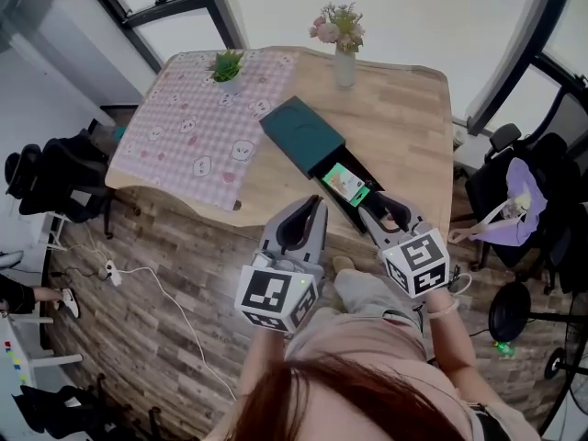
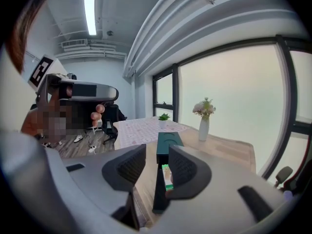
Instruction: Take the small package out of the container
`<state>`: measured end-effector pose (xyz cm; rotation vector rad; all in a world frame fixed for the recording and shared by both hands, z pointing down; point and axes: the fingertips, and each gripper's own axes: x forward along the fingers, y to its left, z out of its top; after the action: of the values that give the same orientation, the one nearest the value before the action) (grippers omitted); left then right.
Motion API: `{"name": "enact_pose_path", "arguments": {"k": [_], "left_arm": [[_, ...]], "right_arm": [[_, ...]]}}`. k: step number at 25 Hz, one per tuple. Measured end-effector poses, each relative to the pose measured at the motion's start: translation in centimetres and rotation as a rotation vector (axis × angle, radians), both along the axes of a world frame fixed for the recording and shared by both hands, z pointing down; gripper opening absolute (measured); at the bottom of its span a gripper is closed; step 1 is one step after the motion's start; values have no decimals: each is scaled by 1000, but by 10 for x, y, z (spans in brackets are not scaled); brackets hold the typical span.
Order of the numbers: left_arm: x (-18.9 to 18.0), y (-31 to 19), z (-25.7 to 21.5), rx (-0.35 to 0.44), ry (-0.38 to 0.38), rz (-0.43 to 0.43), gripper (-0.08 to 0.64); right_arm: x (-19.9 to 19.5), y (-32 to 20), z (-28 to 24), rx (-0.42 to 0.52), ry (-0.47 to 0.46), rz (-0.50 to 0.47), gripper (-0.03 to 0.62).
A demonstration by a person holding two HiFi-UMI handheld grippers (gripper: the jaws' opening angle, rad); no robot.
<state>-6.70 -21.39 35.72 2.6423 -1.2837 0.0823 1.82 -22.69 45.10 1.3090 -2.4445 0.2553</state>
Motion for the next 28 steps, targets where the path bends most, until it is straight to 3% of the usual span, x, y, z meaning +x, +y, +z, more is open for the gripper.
{"name": "enact_pose_path", "arguments": {"k": [28], "left_arm": [[5,-91,12,-31,-32,-92,21]], "right_arm": [[-7,-78,129,-244,219,-219,252]]}}
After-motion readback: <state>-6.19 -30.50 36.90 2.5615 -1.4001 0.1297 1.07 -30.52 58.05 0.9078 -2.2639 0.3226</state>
